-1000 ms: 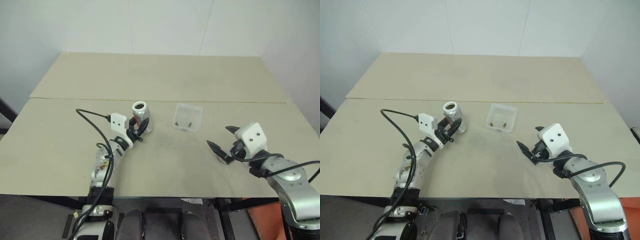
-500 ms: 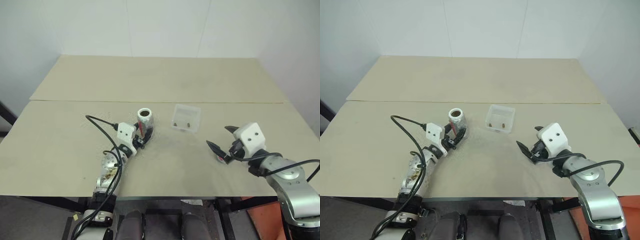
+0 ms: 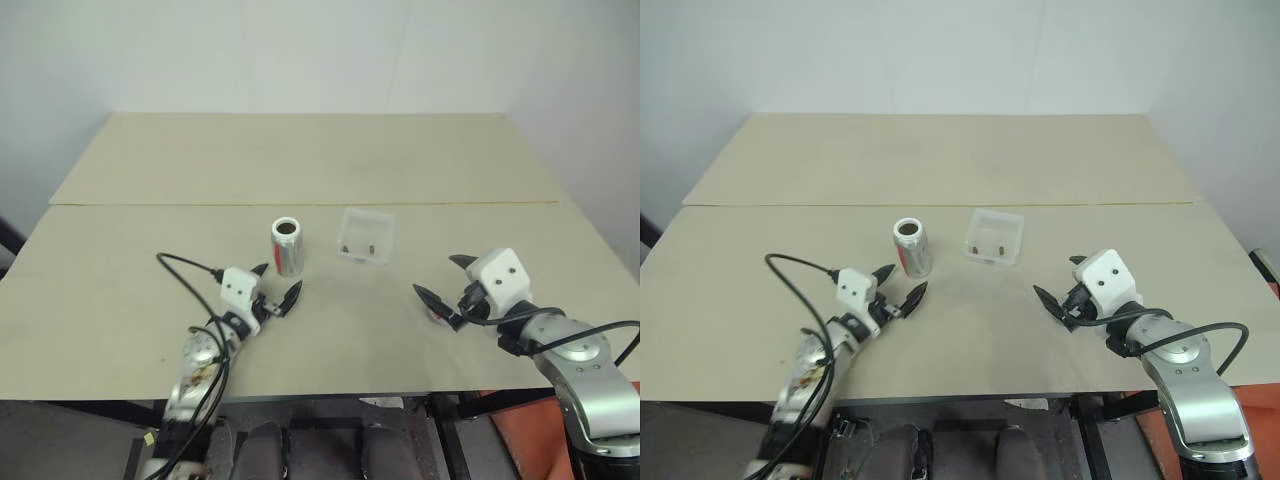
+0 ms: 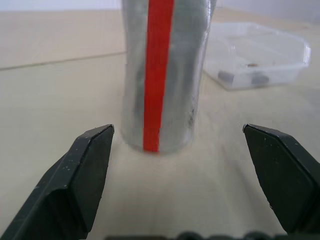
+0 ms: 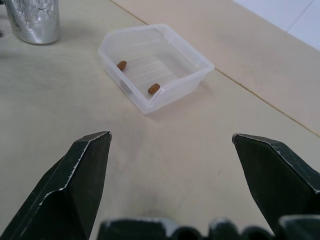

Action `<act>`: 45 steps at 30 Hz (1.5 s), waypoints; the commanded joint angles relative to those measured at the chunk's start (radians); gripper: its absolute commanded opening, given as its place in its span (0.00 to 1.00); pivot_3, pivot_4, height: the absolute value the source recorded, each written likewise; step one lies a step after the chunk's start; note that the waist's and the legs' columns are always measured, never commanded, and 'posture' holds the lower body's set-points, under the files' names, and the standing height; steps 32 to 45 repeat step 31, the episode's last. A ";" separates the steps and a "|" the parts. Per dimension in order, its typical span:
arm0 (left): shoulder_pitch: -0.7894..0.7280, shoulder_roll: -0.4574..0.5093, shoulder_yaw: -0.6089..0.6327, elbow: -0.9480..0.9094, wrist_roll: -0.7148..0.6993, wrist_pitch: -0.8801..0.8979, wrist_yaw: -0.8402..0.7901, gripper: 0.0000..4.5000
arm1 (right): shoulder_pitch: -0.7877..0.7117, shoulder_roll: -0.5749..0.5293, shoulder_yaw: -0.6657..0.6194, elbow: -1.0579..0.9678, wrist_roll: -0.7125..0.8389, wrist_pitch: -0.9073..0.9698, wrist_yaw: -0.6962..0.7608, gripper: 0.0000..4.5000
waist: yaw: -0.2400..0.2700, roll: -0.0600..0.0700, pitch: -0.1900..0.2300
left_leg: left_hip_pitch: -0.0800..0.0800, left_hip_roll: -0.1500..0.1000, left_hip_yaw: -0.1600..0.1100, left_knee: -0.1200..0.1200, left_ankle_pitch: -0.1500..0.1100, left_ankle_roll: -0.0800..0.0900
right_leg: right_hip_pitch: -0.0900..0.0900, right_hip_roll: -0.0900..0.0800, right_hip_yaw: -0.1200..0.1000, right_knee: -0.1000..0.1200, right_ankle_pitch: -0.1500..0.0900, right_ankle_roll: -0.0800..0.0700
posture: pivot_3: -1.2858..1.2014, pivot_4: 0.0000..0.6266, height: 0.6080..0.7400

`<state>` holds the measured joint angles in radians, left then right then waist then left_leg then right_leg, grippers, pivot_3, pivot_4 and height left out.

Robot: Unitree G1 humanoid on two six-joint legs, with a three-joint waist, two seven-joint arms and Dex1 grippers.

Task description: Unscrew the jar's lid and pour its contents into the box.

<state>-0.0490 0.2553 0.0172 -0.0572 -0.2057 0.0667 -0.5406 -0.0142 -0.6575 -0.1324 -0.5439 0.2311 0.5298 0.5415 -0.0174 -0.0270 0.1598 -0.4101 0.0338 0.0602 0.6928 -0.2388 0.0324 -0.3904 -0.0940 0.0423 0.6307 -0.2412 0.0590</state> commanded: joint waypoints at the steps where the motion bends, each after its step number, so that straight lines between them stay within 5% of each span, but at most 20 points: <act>1: 0.086 0.100 0.062 -0.218 -0.110 0.058 -0.089 1.00 | -0.002 -0.019 -0.029 -0.016 0.000 -0.042 0.023 1.00 | 0.001 0.000 0.000 | 0.000 0.000 0.000 0.000 0.000 0.000 | 0.000 0.000 0.000 0.000 0.000 0.000 | 0.52 0.24 1.00; 6: 0.201 0.289 0.169 -0.417 -0.317 0.135 -0.267 1.00 | 0.068 -0.082 -0.112 -0.009 0.091 -0.111 0.192 1.00 | 0.011 0.001 0.000 | 0.001 0.002 0.000 -0.001 0.000 0.000 | 0.000 -0.002 -0.001 -0.001 -0.001 -0.002 | 0.52 0.24 1.00; 14: 0.253 0.379 0.241 -0.510 -0.463 0.205 -0.333 1.00 | 0.186 -0.237 -0.313 0.059 0.200 -0.205 0.470 1.00 | 0.016 0.000 0.000 | 0.002 0.002 0.002 -0.001 0.000 0.000 | 0.002 -0.001 -0.001 -0.002 -0.003 -0.005 | 0.52 0.24 1.00; 26: 0.121 0.326 0.088 -0.421 -0.342 0.162 -0.322 1.00 | 0.213 -0.309 -0.443 0.067 0.278 -0.119 0.534 1.00 | 0.022 0.000 0.000 | 0.003 0.001 0.004 -0.002 0.000 0.000 | 0.002 0.000 0.000 -0.002 -0.005 -0.006 | 0.52 0.24 1.00; 31: 0.098 0.363 0.109 -0.386 -0.350 0.172 -0.370 1.00 | 0.182 -0.271 -0.401 0.030 0.224 -0.141 0.427 1.00 | 0.018 0.000 0.000 | 0.003 0.002 0.004 -0.002 -0.001 0.000 | 0.001 0.000 0.001 -0.002 -0.005 -0.006 | 0.52 0.24 1.00; 45: 0.098 0.363 0.109 -0.386 -0.350 0.172 -0.370 1.00 | 0.182 -0.271 -0.401 0.030 0.224 -0.141 0.427 1.00 | 0.018 0.000 0.000 | 0.003 0.002 0.004 -0.002 -0.001 0.000 | 0.001 0.000 0.001 -0.002 -0.005 -0.006 | 0.52 0.24 1.00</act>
